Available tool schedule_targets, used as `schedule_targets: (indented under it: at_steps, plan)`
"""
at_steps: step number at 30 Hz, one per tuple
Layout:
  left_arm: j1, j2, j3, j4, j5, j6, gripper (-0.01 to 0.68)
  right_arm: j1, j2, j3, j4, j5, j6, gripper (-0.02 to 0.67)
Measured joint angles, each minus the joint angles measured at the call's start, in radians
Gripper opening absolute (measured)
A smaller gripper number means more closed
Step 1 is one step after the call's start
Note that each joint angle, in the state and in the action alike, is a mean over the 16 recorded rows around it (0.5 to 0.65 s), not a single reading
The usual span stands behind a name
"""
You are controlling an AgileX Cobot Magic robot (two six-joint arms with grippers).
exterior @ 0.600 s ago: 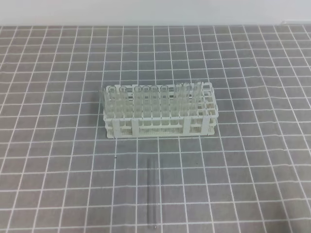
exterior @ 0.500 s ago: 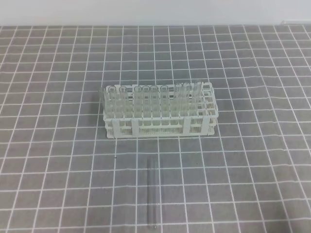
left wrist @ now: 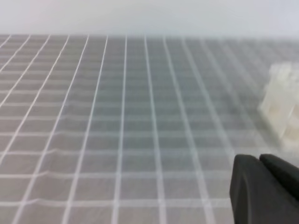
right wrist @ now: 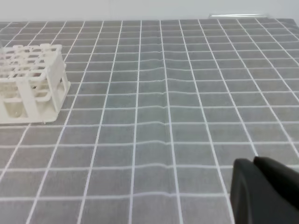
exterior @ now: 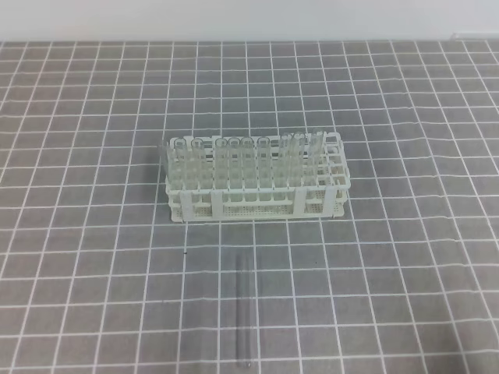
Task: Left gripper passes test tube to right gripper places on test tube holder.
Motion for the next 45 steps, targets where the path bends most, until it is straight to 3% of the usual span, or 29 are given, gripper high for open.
schedule_targets:
  at_steps: [11, 20, 34, 45]
  plan:
    - [0.0, 0.002, 0.001, -0.168, -0.146, -0.145, -0.002, 0.0, 0.0, -0.001, 0.252, -0.257, 0.003, -0.013]
    - [0.0, -0.002, 0.003, -0.172, -0.137, -0.181, -0.002, 0.0, 0.0, -0.002, 0.455, -0.352, 0.002, -0.013]
    - [0.001, 0.079, -0.105, -0.219, -0.018, -0.183, -0.002, 0.0, 0.077, -0.088, 0.502, -0.081, 0.002, -0.013]
    - [0.0, 0.403, -0.388, -0.258, 0.317, -0.076, -0.002, 0.0, 0.381, -0.373, 0.379, 0.258, -0.011, -0.013]
